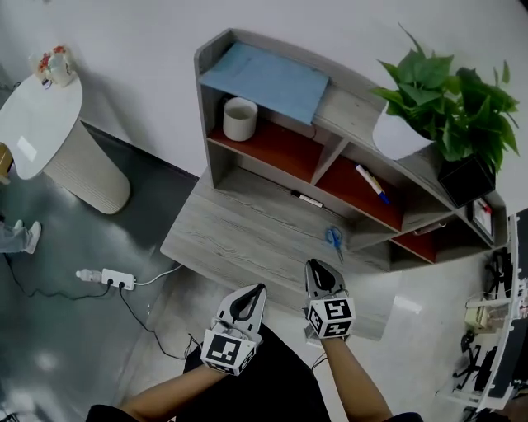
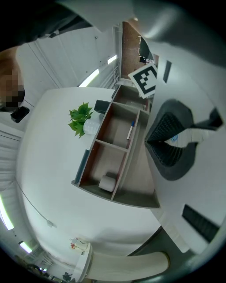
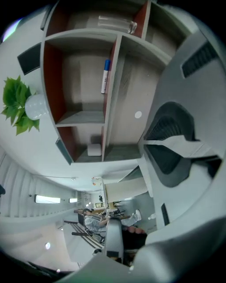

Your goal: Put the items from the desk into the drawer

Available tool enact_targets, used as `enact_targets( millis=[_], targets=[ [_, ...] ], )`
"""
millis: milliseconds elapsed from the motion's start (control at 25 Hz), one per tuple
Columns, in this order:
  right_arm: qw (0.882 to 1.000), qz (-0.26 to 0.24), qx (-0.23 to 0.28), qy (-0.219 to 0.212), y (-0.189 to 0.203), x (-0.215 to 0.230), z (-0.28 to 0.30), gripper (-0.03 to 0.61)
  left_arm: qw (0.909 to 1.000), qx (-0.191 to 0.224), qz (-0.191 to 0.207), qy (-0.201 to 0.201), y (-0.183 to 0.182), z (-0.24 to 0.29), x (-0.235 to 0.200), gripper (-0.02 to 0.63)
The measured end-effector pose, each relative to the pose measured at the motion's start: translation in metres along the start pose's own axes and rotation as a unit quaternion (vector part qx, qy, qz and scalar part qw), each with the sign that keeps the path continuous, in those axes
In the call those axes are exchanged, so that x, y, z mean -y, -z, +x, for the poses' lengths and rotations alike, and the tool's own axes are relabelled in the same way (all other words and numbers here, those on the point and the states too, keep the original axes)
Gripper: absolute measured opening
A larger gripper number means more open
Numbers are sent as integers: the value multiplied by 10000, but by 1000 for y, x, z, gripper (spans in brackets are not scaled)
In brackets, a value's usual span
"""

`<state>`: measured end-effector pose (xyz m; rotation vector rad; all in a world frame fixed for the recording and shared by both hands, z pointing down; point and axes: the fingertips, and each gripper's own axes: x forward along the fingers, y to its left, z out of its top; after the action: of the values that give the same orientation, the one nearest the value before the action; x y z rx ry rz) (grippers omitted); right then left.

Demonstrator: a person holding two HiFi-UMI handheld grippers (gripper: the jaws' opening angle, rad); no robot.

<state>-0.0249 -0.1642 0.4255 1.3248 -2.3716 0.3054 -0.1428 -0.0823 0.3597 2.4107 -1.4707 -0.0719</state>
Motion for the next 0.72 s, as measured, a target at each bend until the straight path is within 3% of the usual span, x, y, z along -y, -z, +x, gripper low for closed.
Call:
enact_targets(
  millis=[240,360,600,720],
  targets=[
    [9973,-495,-532,-92,23,53,72,63,9995,-28,141,-287,8,26,-6,5],
    [9936,-700,-878,-106,43,74,104,99,9982,-39,-63,-594,17,37,-16,5],
    [9784,-1504,-1410,-143,72,100,160,119,9940,41,-390,-1020,29,40,-28,5],
    [9645,-1936,-1782,-239,89,106,185,135,9920,47,-393,-1195,35,36,-37,5]
  ],
)
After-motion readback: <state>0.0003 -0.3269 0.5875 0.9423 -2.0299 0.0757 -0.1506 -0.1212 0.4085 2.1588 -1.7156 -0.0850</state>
